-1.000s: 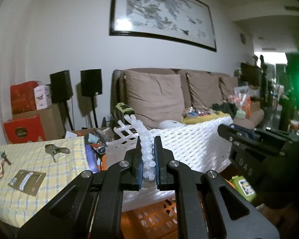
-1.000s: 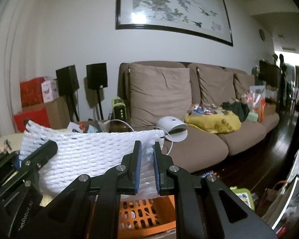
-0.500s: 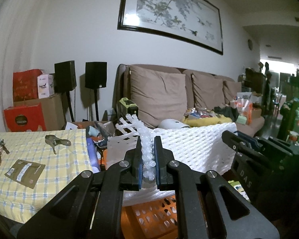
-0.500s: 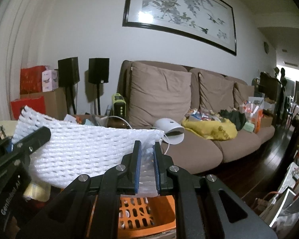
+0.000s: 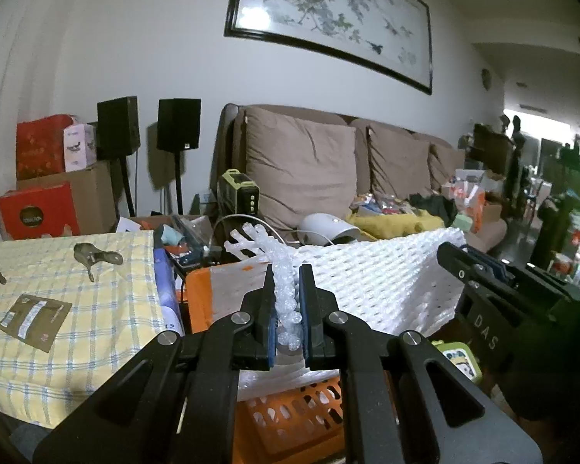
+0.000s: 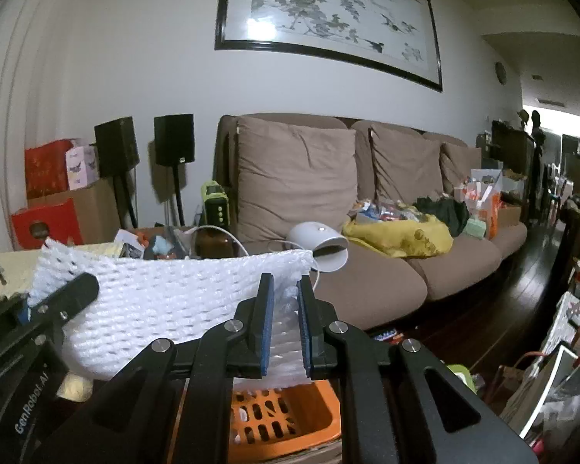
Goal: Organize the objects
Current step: 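Lower the foam sleeve into the orange basket with the left gripper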
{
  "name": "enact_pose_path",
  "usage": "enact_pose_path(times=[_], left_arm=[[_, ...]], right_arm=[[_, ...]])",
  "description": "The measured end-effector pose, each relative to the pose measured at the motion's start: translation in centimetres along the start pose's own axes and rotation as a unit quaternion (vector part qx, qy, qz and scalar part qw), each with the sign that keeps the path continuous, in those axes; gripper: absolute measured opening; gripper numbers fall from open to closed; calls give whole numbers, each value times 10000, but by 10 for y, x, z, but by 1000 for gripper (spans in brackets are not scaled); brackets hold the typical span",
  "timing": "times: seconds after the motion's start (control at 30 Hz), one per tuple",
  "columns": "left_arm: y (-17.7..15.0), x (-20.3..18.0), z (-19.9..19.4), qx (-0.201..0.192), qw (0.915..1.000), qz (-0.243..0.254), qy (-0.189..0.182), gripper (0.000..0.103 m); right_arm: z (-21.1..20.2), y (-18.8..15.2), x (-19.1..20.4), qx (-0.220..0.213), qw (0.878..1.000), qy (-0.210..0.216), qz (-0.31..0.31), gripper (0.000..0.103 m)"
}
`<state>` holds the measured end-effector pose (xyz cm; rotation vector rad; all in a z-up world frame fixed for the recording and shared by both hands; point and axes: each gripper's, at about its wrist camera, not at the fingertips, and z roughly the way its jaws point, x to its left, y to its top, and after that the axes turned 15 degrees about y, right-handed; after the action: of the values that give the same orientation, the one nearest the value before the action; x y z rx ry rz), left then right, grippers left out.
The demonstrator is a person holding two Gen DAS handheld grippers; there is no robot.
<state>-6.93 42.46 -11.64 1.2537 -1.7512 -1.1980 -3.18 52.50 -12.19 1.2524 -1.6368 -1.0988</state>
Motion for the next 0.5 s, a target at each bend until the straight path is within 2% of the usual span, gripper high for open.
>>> enact_pose_path(times=[0.5], left_arm=[[0,-9,5,105,9999,49,10,9]], right_arm=[[-4,3,-13,-23,9994,83,341,11]])
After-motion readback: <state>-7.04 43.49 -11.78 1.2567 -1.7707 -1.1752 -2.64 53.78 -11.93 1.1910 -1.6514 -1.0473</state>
